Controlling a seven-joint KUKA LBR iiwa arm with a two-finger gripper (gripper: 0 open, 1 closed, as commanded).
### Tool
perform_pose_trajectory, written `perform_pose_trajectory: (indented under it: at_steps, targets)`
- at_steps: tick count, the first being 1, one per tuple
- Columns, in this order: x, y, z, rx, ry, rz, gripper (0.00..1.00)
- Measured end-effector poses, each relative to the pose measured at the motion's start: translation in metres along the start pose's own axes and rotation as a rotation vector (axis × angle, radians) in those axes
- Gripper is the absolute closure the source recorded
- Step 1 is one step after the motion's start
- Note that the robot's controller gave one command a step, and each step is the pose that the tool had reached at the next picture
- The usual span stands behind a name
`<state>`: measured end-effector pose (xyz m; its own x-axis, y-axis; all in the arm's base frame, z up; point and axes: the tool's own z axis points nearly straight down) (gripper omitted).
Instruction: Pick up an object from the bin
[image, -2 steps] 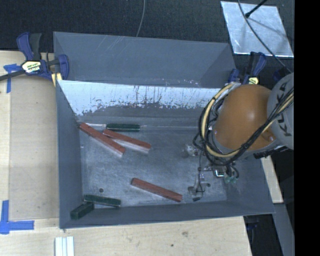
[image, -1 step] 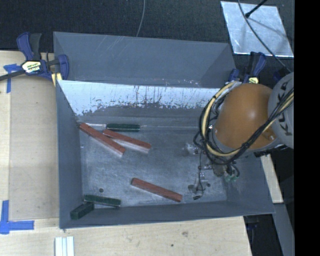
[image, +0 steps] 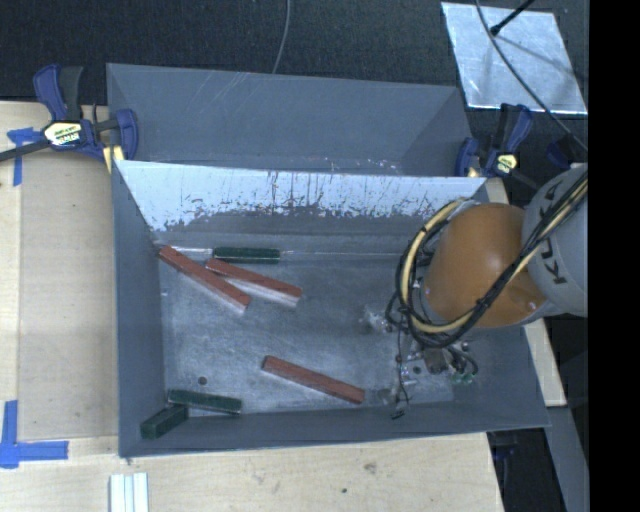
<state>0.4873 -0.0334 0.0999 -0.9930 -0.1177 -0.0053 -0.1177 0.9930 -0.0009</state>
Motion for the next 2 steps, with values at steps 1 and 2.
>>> perform_pose_trajectory:
  at_steps: [1,2]
  targets:
    - [-0.008,0.023,0.013,0.000,0.004,-0.046,0.00]
    - [-0.016,0.055,0.005,-0.001,0.002,-0.150,0.00]
